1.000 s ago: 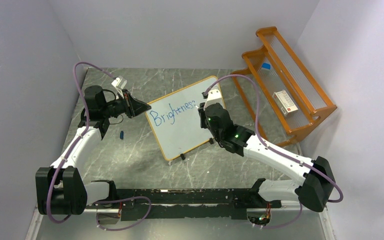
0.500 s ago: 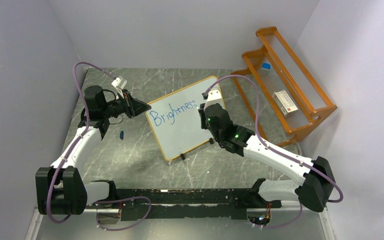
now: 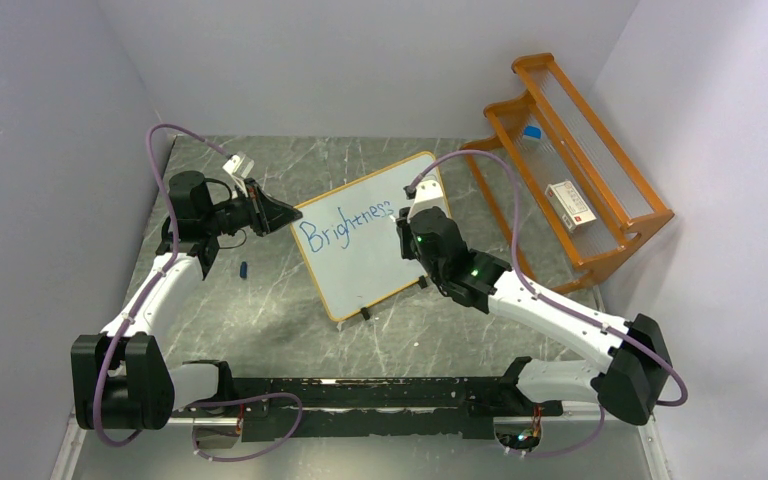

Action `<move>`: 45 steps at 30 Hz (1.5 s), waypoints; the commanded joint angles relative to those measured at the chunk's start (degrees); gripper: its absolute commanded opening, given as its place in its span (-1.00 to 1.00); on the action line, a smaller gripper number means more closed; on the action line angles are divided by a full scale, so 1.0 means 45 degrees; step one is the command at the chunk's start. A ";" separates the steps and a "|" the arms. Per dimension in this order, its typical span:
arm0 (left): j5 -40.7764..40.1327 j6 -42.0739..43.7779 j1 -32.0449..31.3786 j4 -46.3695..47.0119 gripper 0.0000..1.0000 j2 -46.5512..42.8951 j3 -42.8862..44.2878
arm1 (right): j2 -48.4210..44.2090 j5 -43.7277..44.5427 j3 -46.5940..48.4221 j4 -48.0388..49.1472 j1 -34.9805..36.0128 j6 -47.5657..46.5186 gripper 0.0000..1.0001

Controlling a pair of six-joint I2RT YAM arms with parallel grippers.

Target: Write a sentence on the whiteboard

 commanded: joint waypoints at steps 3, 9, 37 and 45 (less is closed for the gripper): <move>-0.0790 0.0892 -0.0278 -0.1689 -0.90 0.0490 -0.0297 | -0.0567 0.0076 0.0222 0.0227 0.0006 -0.0137 -1.00; -0.0819 0.0941 -0.0289 -0.1755 -0.90 0.0489 -0.0273 | -0.0707 0.0420 0.0208 0.0100 -0.0027 -0.0322 -1.00; -0.0765 0.0983 -0.0296 -0.1813 -0.90 0.0551 -0.0233 | -0.0668 -0.0693 0.0058 0.0869 -0.1457 -0.0973 -1.00; -0.0740 0.0993 -0.0287 -0.1812 -0.90 0.0566 -0.0234 | -0.0343 -0.0799 0.0104 0.1164 -0.1501 -0.0981 -1.00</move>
